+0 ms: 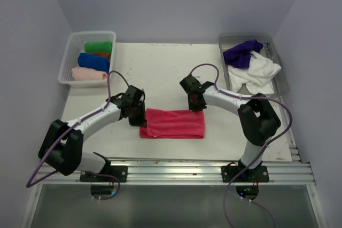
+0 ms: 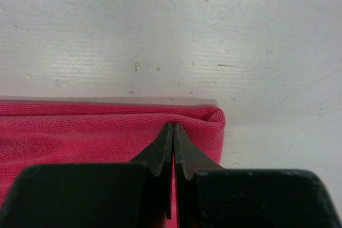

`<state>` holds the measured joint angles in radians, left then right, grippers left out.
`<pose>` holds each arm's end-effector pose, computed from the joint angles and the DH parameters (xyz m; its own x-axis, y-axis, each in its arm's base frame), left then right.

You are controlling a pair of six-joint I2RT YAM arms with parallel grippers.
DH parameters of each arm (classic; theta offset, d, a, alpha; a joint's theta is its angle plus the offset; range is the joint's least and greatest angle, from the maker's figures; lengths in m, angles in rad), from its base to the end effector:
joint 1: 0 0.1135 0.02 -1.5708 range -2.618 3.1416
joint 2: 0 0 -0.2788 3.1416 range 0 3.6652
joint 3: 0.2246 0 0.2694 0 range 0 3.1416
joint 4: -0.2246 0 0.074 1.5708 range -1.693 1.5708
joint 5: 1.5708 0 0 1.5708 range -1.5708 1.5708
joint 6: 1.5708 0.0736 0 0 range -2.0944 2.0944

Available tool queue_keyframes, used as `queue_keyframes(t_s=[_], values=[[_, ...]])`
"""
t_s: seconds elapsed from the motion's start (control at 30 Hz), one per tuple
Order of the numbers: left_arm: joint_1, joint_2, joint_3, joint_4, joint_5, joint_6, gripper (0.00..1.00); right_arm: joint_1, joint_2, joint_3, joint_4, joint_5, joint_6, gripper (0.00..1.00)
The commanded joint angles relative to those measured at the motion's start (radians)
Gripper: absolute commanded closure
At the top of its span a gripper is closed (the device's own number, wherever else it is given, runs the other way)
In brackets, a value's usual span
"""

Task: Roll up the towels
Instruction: Fold the towel

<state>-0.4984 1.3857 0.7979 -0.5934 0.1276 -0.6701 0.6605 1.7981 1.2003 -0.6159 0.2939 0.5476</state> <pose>0.2383 -0.1403 0.1558 -0.9577 -0.1801 -0.2246 -0.0997 0.9393 -0.3282 0.3165 0.2189 0.1516 -0.8958 -0.0649 -0.4398 -0.0479 0.9976 -0.0497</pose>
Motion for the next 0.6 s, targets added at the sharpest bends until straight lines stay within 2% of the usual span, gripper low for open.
queue_keyframes(t_s=[0.0,0.1,0.13,0.27,0.47,0.57], values=[[0.004,-0.016,0.014,0.003,0.007,0.009,1.00,-0.013,-0.058,0.008,0.002,0.042,-0.009,1.00],[0.004,-0.013,0.015,0.004,0.009,0.010,1.00,-0.022,-0.062,0.007,0.002,0.030,-0.024,1.00],[0.004,-0.013,0.014,0.007,0.010,0.010,1.00,-0.024,-0.059,0.005,0.008,0.024,-0.028,0.81],[0.004,-0.007,0.012,0.015,0.017,0.009,1.00,-0.024,-0.045,0.011,0.021,-0.035,-0.058,0.52],[0.004,-0.007,0.014,0.020,0.030,0.012,1.00,-0.024,0.026,0.041,0.011,-0.094,-0.072,0.48],[0.004,-0.005,0.014,0.023,0.035,0.012,1.00,-0.025,0.041,0.035,0.018,-0.091,-0.063,0.61]])
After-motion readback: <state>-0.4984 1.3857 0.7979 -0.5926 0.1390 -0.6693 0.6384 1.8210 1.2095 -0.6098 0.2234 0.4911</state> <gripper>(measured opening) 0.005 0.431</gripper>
